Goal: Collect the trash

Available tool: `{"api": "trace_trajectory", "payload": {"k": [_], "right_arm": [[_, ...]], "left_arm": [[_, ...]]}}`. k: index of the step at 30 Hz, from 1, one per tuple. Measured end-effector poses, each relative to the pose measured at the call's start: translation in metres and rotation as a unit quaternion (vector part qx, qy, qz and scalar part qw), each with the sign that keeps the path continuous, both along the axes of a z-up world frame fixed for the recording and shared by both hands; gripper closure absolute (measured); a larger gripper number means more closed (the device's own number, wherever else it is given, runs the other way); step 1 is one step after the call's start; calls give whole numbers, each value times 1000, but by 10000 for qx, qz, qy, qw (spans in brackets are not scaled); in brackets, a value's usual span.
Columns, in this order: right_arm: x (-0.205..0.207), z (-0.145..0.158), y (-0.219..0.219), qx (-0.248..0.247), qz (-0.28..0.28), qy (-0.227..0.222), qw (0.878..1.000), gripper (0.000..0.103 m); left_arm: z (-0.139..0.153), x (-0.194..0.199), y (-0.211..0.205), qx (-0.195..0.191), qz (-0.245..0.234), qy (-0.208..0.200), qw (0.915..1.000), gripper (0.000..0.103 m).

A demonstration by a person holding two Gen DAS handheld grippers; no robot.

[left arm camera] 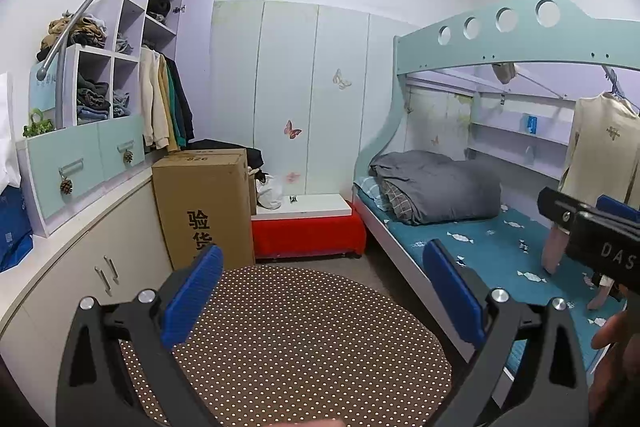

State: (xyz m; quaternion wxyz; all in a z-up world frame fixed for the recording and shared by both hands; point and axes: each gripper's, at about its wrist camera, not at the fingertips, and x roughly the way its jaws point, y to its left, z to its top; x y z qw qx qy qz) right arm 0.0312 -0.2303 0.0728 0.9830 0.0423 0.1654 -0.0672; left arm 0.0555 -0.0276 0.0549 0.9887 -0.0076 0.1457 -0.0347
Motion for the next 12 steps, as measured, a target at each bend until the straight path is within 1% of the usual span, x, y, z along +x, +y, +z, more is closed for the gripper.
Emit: {"api": "trace_trajectory", "payload": {"k": [5,12], "right_arm": [[2,-2,-1,15,22,34,10000,6],[2,-1,0,41,78,15,10000,6]], "left_arm": [[-1,-1,2,-8,27,-23,10000,5],[-2,1,0,-31,88,45,9999,5]]}}
